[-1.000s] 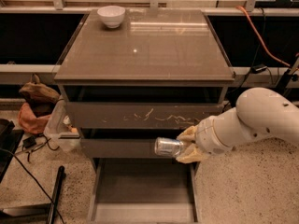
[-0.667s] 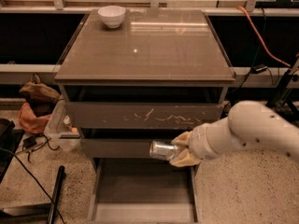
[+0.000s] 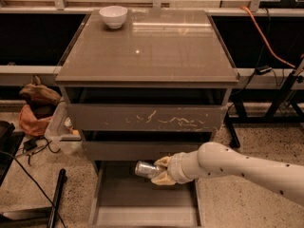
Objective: Place redbull can into bottom drawer
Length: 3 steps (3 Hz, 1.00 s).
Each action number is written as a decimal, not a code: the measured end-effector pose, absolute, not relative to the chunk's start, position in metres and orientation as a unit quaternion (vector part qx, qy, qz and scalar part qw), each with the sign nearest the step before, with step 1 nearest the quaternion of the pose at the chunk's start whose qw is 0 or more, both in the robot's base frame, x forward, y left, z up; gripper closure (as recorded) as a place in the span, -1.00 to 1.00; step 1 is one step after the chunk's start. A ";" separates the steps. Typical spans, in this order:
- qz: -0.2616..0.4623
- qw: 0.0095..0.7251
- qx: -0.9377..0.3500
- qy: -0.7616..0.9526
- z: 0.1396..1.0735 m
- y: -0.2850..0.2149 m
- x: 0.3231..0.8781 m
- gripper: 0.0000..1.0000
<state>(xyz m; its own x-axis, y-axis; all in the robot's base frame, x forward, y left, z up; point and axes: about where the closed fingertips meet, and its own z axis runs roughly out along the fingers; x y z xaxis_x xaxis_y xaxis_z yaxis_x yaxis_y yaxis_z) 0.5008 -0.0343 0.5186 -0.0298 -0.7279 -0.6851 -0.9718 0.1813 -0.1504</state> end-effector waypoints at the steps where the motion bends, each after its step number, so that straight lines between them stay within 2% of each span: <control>1: 0.185 0.330 -0.614 0.693 0.519 -0.034 0.500 1.00; 2: 0.199 0.339 -0.605 0.692 0.492 -0.027 0.501 1.00; 3: 0.220 0.342 -0.598 0.691 0.418 -0.008 0.514 1.00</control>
Offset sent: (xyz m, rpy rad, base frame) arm 0.0047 0.0336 -0.1348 0.1943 0.0390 -0.0313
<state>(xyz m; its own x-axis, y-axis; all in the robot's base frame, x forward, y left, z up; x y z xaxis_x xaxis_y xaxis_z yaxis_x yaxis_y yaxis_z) 0.5142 -0.0079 0.4178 -0.0513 -0.6758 -0.7353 -0.9766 0.1880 -0.1047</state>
